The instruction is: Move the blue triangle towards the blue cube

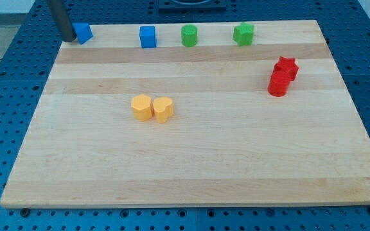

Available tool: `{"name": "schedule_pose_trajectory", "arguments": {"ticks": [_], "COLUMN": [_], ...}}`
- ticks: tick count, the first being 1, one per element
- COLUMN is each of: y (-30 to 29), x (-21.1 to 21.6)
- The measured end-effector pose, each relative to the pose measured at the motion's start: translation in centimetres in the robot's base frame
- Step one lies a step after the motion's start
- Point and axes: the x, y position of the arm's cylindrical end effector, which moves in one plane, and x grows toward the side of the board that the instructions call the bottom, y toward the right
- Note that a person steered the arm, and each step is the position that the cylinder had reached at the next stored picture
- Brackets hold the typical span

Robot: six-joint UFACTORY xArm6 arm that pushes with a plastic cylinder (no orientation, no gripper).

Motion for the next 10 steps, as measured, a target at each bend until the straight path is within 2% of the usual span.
{"name": "schedule_pose_trajectory", "arguments": {"ticks": [1, 2, 3, 6, 8, 10], "y": [-0.3, 5.5, 7.5, 5.9, 4.8, 4.9], "x": [-1.3, -1.6, -1.6, 0.3, -1.8, -1.9]}}
